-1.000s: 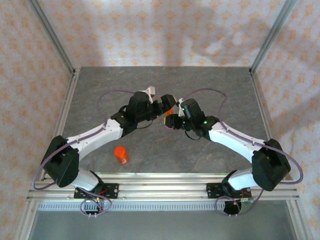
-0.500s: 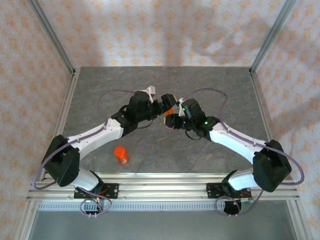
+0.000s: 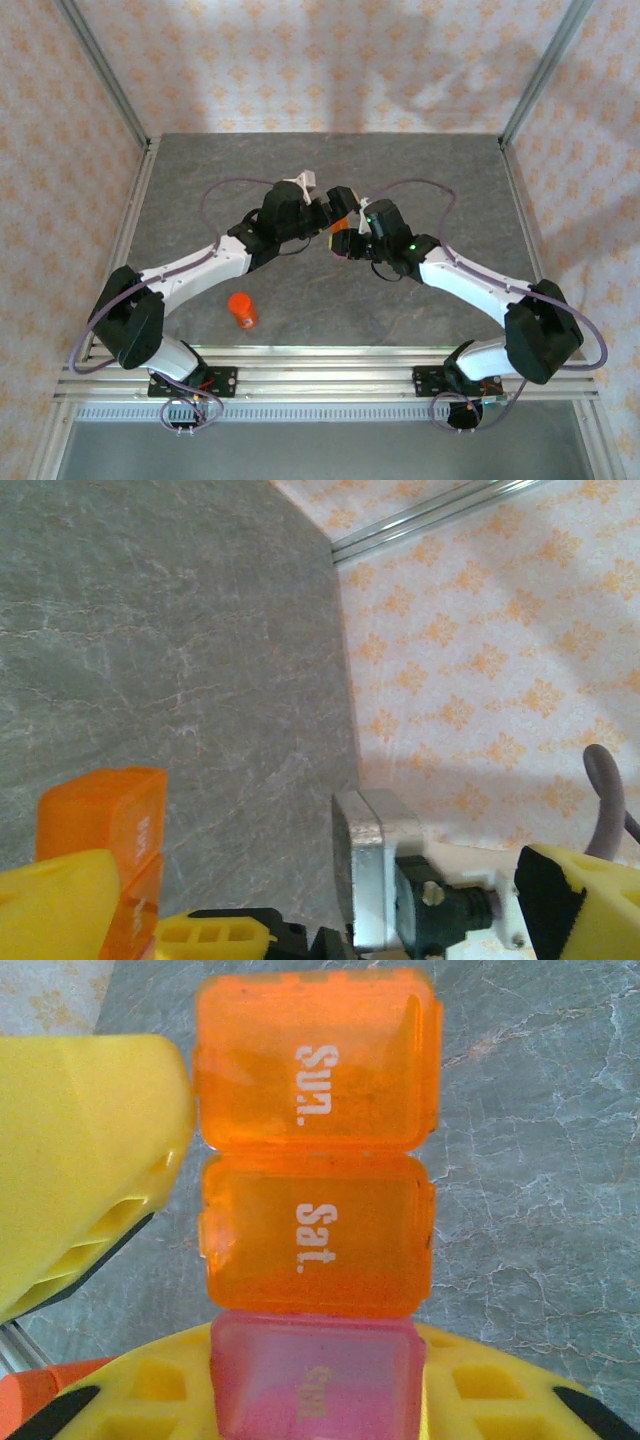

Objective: Sort the pills into containers

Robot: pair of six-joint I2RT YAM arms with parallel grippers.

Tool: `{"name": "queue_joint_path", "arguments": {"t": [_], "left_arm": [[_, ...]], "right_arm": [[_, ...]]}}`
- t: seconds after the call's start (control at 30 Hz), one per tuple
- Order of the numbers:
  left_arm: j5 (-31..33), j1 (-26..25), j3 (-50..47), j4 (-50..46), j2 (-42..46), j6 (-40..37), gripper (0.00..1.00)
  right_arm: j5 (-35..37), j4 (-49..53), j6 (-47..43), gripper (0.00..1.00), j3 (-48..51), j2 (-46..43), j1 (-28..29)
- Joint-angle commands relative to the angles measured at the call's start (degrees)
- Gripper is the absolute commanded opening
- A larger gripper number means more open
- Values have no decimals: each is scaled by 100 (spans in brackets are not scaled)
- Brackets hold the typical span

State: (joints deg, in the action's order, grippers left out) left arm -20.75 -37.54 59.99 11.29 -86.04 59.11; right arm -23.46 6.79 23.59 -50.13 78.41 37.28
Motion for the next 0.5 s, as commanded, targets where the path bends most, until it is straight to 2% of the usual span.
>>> {"name": "queue_joint_path", "arguments": {"t": [0.0,0.2,0.47], "left_arm": [[-64,-85,202,284,-53,94,100],[-75,-157,268,419,7,167,100],[648,-109,121,-374,431,-332,100]], "right_arm": [[-10,-180,46,36,47,-62,-10],[49,-191,47,36,55,-11,-10],[-5,-182,-40,36,168,-192,-10]]}}
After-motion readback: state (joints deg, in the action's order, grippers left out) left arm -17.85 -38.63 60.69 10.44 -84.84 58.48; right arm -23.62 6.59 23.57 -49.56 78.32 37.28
